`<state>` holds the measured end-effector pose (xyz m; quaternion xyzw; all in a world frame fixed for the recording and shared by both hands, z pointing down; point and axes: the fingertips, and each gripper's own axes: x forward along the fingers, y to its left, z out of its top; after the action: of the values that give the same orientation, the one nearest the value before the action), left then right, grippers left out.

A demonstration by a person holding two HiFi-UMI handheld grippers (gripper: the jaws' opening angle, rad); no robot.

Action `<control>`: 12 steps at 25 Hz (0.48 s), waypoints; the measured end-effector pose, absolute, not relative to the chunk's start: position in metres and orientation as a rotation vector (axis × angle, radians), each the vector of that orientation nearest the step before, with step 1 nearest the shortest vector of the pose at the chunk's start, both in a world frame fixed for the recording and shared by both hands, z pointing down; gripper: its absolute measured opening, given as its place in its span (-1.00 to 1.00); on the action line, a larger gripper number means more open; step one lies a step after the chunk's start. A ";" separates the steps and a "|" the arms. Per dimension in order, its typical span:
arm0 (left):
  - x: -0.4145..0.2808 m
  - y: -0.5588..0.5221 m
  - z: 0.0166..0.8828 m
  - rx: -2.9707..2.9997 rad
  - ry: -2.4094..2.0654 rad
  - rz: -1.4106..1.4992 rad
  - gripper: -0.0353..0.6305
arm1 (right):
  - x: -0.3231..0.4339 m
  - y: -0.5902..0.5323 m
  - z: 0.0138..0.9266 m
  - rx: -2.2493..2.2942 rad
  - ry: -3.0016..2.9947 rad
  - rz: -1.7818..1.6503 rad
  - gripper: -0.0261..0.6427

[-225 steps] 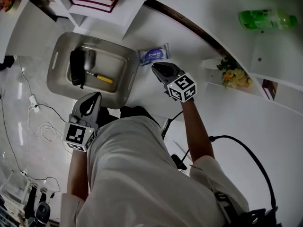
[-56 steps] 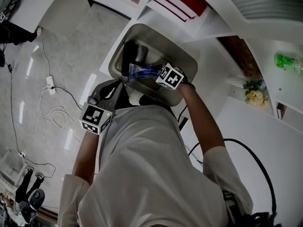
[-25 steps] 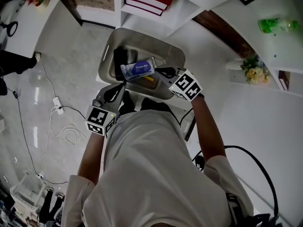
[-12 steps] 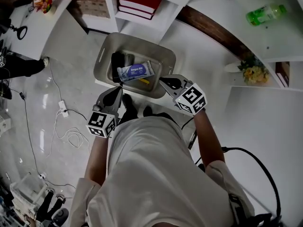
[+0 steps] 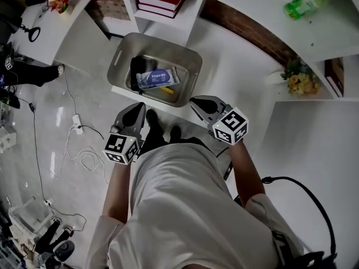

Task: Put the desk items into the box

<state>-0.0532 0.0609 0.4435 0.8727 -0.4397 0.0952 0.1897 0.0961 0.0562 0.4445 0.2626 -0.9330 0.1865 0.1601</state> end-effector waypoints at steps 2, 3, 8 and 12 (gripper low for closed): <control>-0.052 0.071 0.439 2.446 -1.267 0.253 -0.88 | 0.101 0.063 0.443 0.774 -2.676 0.535 -0.92; -0.051 0.076 0.437 2.442 -1.280 0.245 -0.88 | 0.104 0.065 0.443 0.795 -2.675 0.536 -0.92; -0.056 0.099 0.432 2.440 -1.306 0.261 -0.88 | 0.109 0.073 0.441 0.881 -2.679 0.572 -0.92; -0.067 0.107 0.429 2.441 -1.312 0.272 -0.88 | 0.105 0.076 0.435 0.915 -2.686 0.569 -0.92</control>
<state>-0.0670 0.1067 0.4288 0.8626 -0.4637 0.0961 0.1777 0.1052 0.0762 0.4353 0.3136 -0.9211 0.1952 0.1233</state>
